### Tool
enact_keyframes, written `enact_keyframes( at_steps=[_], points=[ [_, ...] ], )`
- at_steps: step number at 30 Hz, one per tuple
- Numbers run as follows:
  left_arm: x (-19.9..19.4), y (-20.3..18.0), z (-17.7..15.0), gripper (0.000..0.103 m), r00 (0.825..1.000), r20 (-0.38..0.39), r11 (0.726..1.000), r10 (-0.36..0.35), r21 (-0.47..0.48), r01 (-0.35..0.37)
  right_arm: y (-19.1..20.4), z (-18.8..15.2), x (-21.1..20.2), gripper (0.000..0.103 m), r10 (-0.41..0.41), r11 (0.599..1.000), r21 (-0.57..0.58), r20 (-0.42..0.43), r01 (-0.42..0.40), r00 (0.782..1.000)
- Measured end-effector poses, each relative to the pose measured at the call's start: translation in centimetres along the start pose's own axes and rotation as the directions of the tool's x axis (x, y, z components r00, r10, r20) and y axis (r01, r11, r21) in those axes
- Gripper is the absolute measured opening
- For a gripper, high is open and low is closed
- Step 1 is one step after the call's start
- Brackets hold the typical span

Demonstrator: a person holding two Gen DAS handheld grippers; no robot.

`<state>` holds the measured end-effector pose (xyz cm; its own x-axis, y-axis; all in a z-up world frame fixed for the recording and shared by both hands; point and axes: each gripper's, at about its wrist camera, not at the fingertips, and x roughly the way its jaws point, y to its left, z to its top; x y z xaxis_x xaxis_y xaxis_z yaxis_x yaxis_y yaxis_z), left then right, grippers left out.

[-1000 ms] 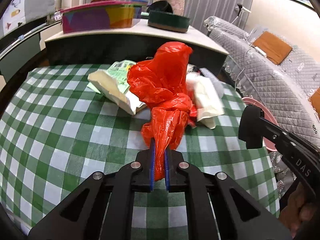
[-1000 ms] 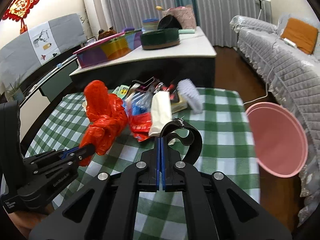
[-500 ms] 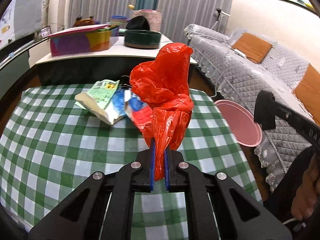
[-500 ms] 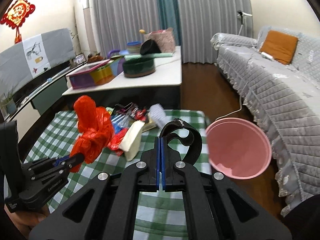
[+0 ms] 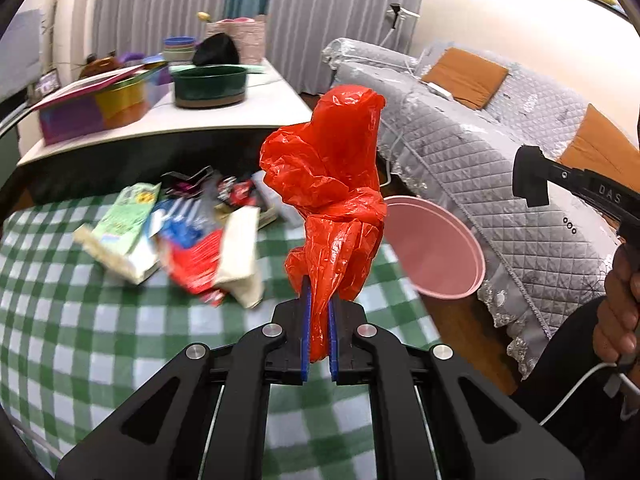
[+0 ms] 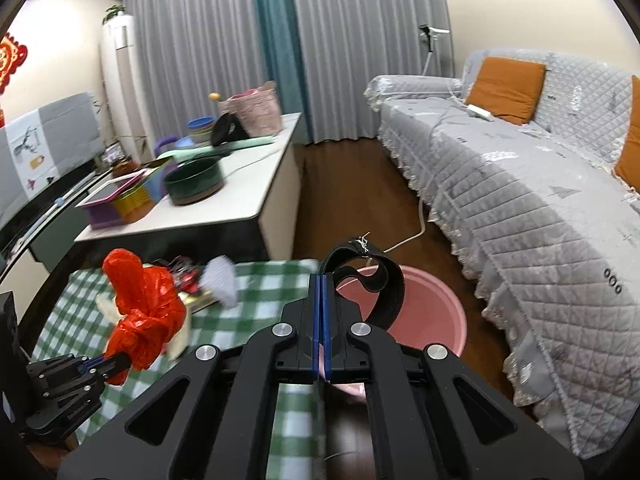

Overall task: Collect trash
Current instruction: 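Carry the orange-red bag with the left tool over the pink bin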

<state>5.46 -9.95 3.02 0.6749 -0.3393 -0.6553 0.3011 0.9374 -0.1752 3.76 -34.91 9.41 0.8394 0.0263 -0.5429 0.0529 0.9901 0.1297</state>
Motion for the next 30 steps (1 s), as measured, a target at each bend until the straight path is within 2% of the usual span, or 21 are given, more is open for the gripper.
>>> enact_keyframes(
  at_steps=[8,15,23,30],
  points=[
    [4.6,-4.8,3.3,0.006,0.998,-0.014,0.996,-0.065,0.065,0.065,-4.3,2.3,2.2,0.001,-0.055,0.998,-0.028,0.014,0.055,0.998],
    [8.0,-7.9,4.6,0.006,0.993,-0.036,0.990,-0.109,0.088,0.112,-6.7,1.3,4.8,0.001,-0.099,0.995,0.014,-0.009,0.099,0.995],
    [11.2,-9.4,5.1,0.006,0.988,-0.074,0.986,-0.134,0.092,0.141,-6.2,1.6,6.8,0.001,-0.102,0.995,0.001,-0.028,0.102,0.994],
    [13.2,-10.0,5.4,0.006,0.986,-0.106,0.985,-0.127,0.103,0.138,-6.5,1.4,7.7,0.001,-0.106,0.994,0.004,-0.056,0.107,0.993]
  ],
)
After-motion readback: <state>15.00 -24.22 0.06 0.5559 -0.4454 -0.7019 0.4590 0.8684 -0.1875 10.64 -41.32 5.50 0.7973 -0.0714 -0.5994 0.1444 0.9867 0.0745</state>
